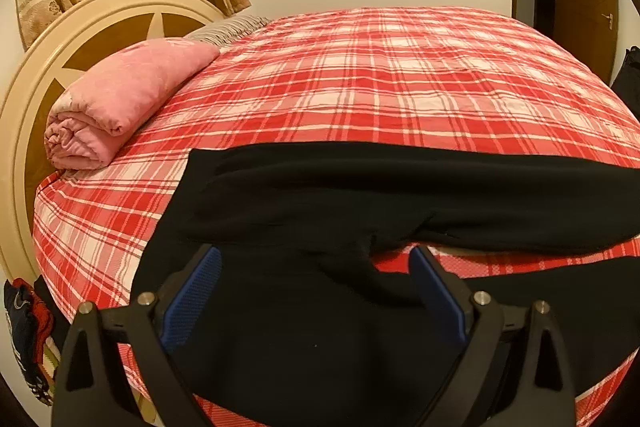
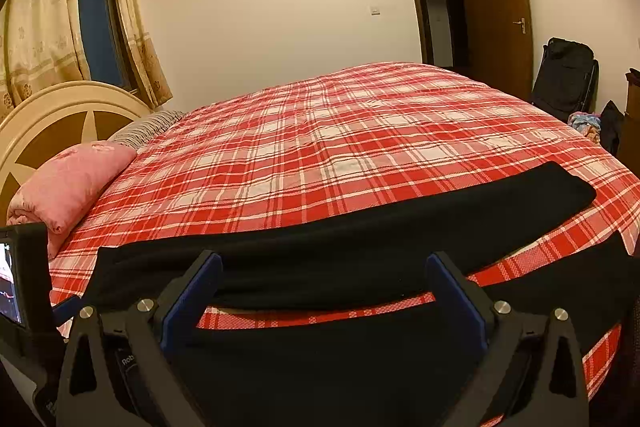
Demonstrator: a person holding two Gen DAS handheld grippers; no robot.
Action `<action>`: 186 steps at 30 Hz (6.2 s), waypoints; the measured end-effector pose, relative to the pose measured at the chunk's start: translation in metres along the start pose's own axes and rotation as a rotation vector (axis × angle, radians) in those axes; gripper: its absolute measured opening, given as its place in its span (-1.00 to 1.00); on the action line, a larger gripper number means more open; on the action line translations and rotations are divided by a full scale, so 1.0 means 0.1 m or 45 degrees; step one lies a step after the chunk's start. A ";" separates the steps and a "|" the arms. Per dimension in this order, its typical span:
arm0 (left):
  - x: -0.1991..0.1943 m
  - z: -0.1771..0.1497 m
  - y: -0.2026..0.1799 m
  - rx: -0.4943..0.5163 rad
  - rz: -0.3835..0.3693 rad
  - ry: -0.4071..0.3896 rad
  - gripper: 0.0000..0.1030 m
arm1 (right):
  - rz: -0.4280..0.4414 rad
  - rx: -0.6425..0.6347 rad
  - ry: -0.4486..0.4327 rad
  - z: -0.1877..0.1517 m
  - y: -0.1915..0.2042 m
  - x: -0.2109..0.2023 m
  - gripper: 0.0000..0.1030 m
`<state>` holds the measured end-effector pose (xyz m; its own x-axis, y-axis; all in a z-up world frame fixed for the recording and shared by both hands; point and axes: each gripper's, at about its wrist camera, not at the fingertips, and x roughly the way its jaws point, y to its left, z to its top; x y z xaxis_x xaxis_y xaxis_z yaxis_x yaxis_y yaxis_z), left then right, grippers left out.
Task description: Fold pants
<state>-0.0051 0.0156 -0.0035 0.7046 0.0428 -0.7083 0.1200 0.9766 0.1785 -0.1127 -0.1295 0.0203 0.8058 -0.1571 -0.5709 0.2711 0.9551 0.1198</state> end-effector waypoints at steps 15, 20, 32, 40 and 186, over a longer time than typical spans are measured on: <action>0.01 -0.01 0.04 -0.012 -0.001 0.013 0.88 | 0.008 0.009 0.007 -0.01 0.01 -0.03 0.98; 0.02 -0.02 0.06 -0.011 -0.001 0.013 0.88 | 0.009 0.011 0.008 -0.01 0.01 -0.04 0.98; 0.00 -0.01 0.05 -0.005 0.002 0.020 0.88 | 0.009 0.013 0.015 -0.02 0.00 -0.03 0.98; 0.00 -0.01 0.05 -0.006 0.003 0.023 0.88 | 0.010 0.015 0.017 -0.02 0.00 -0.03 0.98; 0.57 -0.93 1.80 -0.442 -0.224 0.219 -0.34 | 0.814 -1.054 0.333 -1.35 0.61 0.29 -0.78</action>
<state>-0.0087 0.2138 -0.0753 0.5641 -0.1253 -0.8162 -0.0354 0.9838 -0.1755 -0.1436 -0.0420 -0.0987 0.5077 0.3966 -0.7649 -0.6798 0.7298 -0.0728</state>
